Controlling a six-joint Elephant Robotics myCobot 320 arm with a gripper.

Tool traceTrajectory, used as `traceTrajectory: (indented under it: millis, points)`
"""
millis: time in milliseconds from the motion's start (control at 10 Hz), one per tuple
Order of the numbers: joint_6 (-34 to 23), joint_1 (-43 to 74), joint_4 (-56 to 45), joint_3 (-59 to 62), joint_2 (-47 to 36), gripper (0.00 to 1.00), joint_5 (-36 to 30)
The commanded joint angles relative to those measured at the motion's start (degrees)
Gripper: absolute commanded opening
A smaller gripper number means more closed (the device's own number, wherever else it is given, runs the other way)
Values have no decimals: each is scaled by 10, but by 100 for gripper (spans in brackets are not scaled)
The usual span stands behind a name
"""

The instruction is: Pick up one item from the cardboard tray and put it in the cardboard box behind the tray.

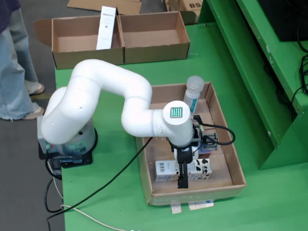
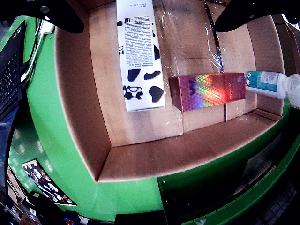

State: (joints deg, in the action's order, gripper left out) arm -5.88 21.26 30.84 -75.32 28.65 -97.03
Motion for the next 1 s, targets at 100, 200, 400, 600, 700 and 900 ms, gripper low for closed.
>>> traceTrajectory:
  millis: [100,200,400,600,700,900]
  points:
    - [-14,-2,48,-7,3,100,-9]
    - [-14,-2,48,-7,3,100,-9]
    - [-13,-11,59,-5,18,100,-7]
    - [-12,-16,75,-17,27,100,-2]
    - [-13,-15,90,-25,31,100,-4]
    - [-9,-18,116,-39,40,100,-2]
